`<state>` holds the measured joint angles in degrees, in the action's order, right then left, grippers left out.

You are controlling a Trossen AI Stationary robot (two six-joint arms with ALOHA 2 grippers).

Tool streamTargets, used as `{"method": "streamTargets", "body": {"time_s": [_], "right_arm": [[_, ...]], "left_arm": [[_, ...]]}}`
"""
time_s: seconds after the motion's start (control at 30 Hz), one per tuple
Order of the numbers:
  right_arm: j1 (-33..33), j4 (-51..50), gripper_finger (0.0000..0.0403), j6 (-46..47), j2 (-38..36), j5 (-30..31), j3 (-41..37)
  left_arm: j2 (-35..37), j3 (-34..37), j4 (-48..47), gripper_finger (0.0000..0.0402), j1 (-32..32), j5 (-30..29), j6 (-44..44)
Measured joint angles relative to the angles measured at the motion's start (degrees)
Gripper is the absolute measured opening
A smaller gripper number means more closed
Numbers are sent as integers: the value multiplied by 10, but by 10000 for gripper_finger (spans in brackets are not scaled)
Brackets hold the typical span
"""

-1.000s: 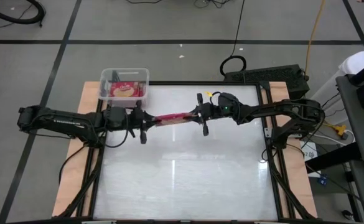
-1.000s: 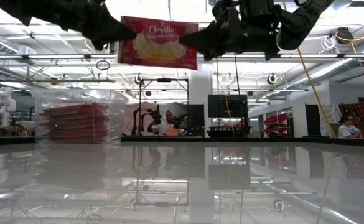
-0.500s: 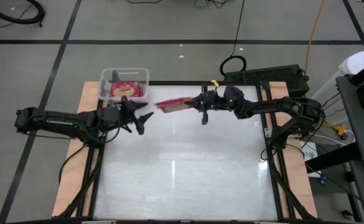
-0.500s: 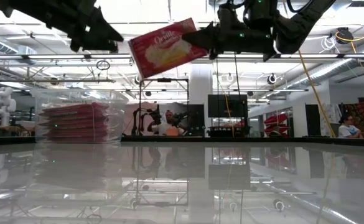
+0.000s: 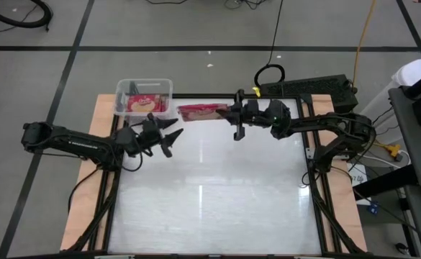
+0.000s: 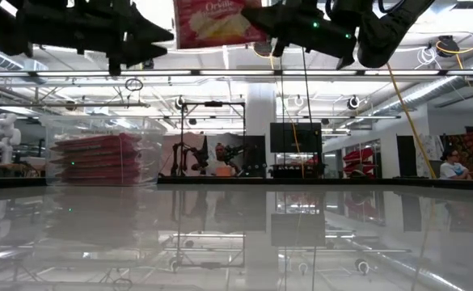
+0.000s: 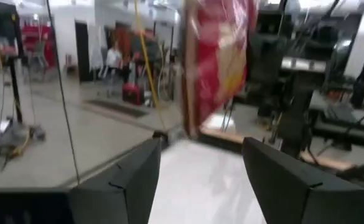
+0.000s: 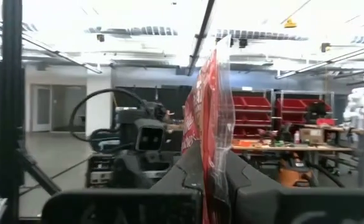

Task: Sort popcorn bags into baskets
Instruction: Put the red popcorn bag into the transparent container

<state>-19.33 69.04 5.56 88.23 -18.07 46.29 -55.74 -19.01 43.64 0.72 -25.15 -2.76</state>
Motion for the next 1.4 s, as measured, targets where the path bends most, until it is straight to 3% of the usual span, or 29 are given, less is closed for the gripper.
{"method": "streamTargets", "body": {"time_s": [0.13, 0.33, 0.53, 0.63, 0.8, 0.9, 1.23, 1.4], "right_arm": [[16, -3, 0, -2, 0, -2, 6], [30, -4, 0, -8, 5, -2, 24], [38, -3, 0, -13, 54, -6, 60], [37, -2, 0, -13, 81, -5, 83], [31, 1, 0, -17, 100, -5, 97], [22, -15, 3, -16, 102, -3, 97], [-29, -135, 91, -3, 81, -2, 80], [-45, -213, 118, -23, 67, -1, 63]], "left_arm": [[-9, 1, 46, 222, 8, 10, 28], [-8, 1, 100, 219, 43, 147, 7], [-8, 1, 109, 212, 57, 181, 8], [-8, 1, 102, 176, 57, 181, 12], [10, 1, 92, 64, 63, 174, 23], [40, 0, 42, 18, 77, 176, 14], [199, 0, -126, 16, 163, 171, 14], [261, -32, -303, 18, 239, 143, -14]]}}
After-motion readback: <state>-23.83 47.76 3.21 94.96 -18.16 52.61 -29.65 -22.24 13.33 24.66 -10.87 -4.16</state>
